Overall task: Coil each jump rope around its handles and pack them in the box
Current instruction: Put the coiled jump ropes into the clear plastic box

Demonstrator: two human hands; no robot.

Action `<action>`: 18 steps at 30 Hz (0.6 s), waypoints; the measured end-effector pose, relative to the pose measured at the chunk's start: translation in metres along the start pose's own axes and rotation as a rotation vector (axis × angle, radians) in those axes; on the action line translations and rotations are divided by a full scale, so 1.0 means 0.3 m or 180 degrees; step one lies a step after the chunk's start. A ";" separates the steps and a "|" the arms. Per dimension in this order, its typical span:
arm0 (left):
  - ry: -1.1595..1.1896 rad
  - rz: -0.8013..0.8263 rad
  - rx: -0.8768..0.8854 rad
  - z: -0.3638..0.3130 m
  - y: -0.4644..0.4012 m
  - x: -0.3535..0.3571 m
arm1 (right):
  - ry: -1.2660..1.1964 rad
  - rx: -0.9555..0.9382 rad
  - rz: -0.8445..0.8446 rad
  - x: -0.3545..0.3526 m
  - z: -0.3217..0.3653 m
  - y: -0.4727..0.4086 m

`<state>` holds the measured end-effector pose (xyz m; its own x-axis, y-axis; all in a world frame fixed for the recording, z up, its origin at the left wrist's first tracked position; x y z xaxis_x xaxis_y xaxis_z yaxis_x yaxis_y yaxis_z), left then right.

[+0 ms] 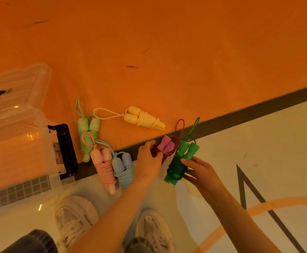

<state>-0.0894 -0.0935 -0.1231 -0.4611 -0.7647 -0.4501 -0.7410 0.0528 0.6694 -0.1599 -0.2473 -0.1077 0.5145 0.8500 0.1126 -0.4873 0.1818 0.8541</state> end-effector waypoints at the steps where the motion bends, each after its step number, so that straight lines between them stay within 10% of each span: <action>1: -0.0054 0.0016 -0.0024 0.004 -0.006 0.012 | -0.0003 0.0020 -0.0017 -0.002 -0.004 -0.007; 18: -0.0961 0.0375 0.0275 0.043 -0.141 0.074 | -0.0146 0.0246 -0.0264 -0.043 -0.070 -0.068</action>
<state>-0.0745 -0.1045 -0.1689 -0.6602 -0.5261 -0.5361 -0.7068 0.1935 0.6805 -0.1714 -0.2517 -0.1374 0.5834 0.8099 0.0615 -0.3868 0.2104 0.8978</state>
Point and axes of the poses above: each hand's wrist, its own y-axis away from the middle knuckle, its own x-axis out of the palm, z = x × y, the point moved 5 cm from there along -y, towards the middle knuckle, and after that the axes turned 7 degrees about -y, right-handed, at the moved point
